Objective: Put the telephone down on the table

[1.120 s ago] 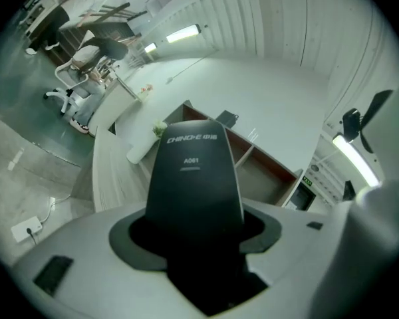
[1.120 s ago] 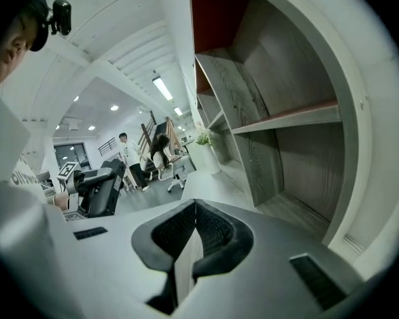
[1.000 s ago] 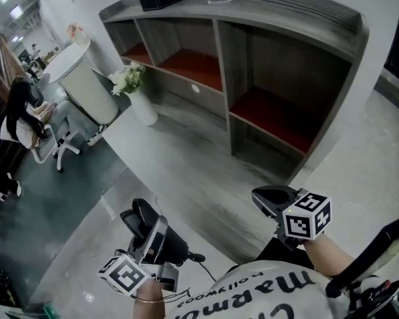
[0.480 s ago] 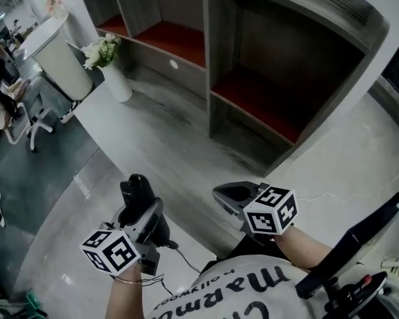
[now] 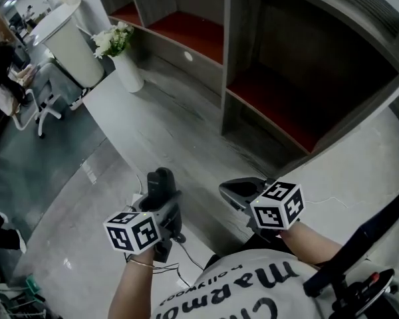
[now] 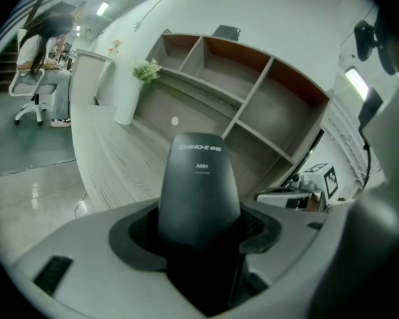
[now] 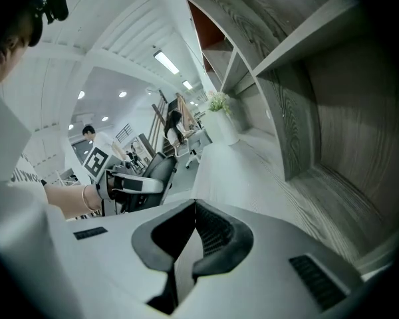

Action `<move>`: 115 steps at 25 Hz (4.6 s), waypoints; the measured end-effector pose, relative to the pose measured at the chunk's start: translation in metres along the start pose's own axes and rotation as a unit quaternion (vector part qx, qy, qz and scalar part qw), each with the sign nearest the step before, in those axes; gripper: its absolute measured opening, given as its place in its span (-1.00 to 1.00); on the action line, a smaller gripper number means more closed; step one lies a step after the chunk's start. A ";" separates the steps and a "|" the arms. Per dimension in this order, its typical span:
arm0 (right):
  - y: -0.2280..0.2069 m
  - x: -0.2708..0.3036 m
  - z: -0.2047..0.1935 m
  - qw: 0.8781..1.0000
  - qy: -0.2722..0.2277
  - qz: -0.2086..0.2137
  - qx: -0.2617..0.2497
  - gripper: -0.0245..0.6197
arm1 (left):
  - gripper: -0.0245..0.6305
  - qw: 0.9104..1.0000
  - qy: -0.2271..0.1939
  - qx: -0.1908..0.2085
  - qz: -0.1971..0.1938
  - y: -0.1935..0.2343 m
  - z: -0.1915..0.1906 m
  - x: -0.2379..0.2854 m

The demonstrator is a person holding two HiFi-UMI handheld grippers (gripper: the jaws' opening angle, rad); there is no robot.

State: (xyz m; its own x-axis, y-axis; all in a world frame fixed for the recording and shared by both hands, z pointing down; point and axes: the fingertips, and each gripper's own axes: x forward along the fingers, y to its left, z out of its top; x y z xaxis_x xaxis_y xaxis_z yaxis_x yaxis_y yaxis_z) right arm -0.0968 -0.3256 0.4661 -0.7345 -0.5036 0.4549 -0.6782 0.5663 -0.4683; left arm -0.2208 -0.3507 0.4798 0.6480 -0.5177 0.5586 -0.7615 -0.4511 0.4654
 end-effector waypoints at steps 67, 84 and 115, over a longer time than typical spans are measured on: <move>-0.043 -0.022 0.005 0.999 0.015 0.045 0.006 -0.89 | -0.09 0.971 0.225 0.021 0.081 0.001 -0.127 0.099; -0.037 -0.043 -0.008 1.000 0.010 0.029 0.005 -0.89 | -0.09 0.963 0.238 0.047 0.118 0.000 -0.130 0.101; -0.034 -0.079 -0.023 1.000 -0.006 0.010 -0.001 -0.89 | -0.10 0.939 0.263 0.143 0.167 -0.001 -0.139 0.109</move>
State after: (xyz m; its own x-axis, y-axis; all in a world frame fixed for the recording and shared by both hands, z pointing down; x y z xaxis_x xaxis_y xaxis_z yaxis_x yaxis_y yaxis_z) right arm -0.0153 -0.2905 0.4638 -0.7486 -0.4993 0.4362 -0.6628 0.5774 -0.4767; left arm -0.1506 -0.3056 0.6351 0.2214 -0.2671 0.9379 -0.8385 -0.5432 0.0432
